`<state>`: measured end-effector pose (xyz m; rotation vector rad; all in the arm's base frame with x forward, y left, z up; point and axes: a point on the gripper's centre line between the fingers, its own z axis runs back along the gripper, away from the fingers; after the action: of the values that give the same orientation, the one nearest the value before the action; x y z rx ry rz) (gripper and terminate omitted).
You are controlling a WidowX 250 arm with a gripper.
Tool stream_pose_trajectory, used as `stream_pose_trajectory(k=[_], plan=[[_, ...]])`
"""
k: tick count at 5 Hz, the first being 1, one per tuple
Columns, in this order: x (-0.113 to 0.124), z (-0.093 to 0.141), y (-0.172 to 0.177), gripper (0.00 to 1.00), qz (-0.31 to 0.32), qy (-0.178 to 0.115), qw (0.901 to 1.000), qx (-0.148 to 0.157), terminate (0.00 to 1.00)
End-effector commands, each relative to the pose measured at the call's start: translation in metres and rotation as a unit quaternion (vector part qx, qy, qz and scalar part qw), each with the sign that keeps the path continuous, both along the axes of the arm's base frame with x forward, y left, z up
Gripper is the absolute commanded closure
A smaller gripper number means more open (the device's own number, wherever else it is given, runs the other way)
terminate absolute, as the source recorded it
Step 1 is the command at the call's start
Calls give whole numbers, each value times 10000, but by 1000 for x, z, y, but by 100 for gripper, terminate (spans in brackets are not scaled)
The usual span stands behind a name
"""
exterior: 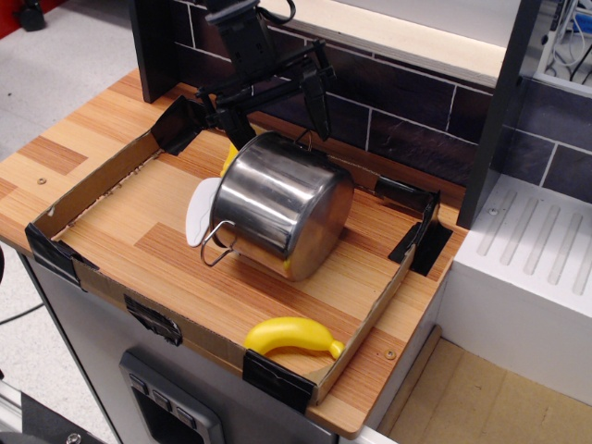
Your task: Upright metal pot
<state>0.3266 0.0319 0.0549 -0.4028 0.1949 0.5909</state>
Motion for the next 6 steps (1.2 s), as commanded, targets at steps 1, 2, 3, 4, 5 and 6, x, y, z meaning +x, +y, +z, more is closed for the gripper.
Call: stream_pose_trajectory(k=[1,2,3,4,5,6], plan=[[0,-8,-3,0,19,139,9999,13,0],[-3,-8,-6,0,-27,75,10000,-46,0],[-7,-6,-6,100,-67,-29,10000,-30,0],[-7,-1,-4,100,-22,-286,9994,206,0],[-5,11,0,100,-1,-651,9961,603,0],[0,26,7,100,143,-960,9894,1078,0]])
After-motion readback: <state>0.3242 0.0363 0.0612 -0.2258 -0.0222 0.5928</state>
